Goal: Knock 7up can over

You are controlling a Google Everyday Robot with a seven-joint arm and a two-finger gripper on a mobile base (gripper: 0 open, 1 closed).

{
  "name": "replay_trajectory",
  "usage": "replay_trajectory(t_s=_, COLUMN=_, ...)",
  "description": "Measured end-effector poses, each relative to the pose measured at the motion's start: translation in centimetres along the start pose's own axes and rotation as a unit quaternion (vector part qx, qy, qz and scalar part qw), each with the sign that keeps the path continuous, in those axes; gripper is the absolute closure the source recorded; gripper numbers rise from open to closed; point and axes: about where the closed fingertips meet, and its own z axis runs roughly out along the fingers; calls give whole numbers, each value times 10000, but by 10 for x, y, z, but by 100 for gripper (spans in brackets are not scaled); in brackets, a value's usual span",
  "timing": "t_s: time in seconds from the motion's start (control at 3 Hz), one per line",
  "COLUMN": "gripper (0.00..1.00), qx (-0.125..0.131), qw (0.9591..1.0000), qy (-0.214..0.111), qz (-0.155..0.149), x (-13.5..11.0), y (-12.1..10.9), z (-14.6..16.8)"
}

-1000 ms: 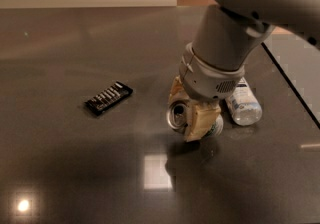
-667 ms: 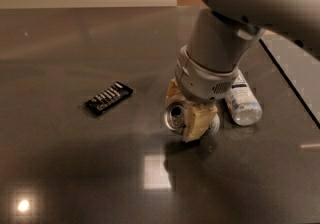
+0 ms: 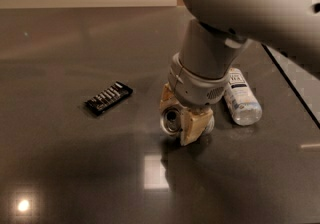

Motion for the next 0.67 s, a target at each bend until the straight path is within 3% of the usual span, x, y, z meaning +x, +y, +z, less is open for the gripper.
replay_trajectory(t_s=0.33, gripper=0, qx=54, qw=9999, qy=97, qz=-98, x=3, y=0, z=11)
replay_trajectory(t_s=0.67, gripper=0, qx=70, qw=9999, qy=98, qz=-94, x=3, y=-1, z=12)
